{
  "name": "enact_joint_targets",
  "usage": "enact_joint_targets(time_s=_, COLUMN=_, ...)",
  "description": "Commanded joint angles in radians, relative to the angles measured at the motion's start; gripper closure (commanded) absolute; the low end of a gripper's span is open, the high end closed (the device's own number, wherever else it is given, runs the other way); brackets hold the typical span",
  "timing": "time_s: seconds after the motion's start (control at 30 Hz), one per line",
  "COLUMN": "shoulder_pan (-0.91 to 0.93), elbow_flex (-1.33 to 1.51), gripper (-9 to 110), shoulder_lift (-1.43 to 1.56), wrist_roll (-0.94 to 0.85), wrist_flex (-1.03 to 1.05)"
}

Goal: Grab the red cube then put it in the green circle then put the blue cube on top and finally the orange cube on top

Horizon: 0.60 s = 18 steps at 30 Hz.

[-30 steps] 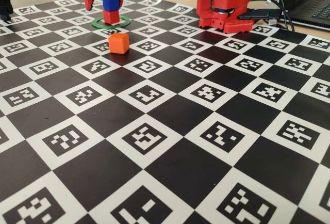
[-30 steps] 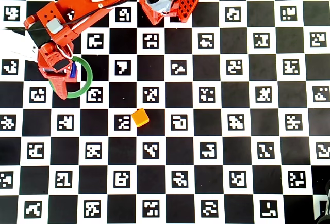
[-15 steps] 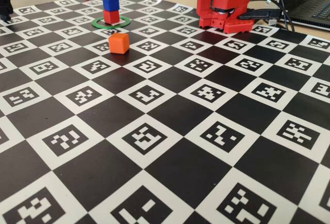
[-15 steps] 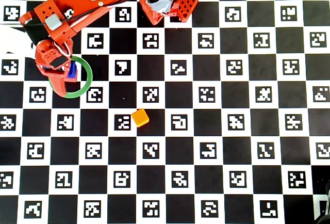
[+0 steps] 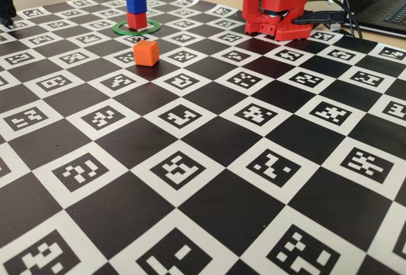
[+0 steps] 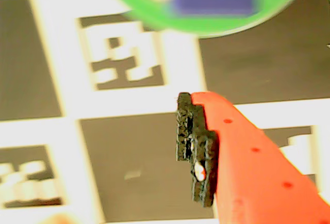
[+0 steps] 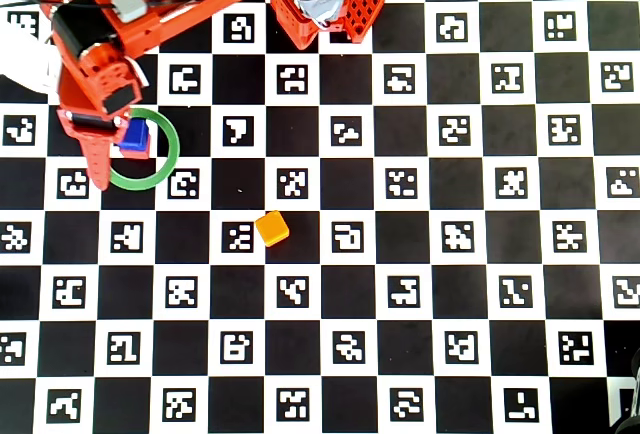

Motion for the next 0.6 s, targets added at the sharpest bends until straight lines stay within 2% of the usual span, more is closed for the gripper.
enact_joint_targets(time_s=0.0, shoulder_pan=-0.089, elbow_flex=-0.077, gripper=55, shoulder_lift=0.140, wrist_roll=0.095, wrist_flex=0.098)
enact_joint_targets(time_s=0.33, shoulder_pan=-0.313, elbow_flex=0.012, gripper=56, shoulder_lift=0.216, wrist_roll=0.379, wrist_flex=0.094)
enact_joint_targets(time_s=0.57, shoulder_pan=-0.453, elbow_flex=0.081, gripper=58, shoulder_lift=0.241, wrist_roll=0.683, wrist_flex=0.034)
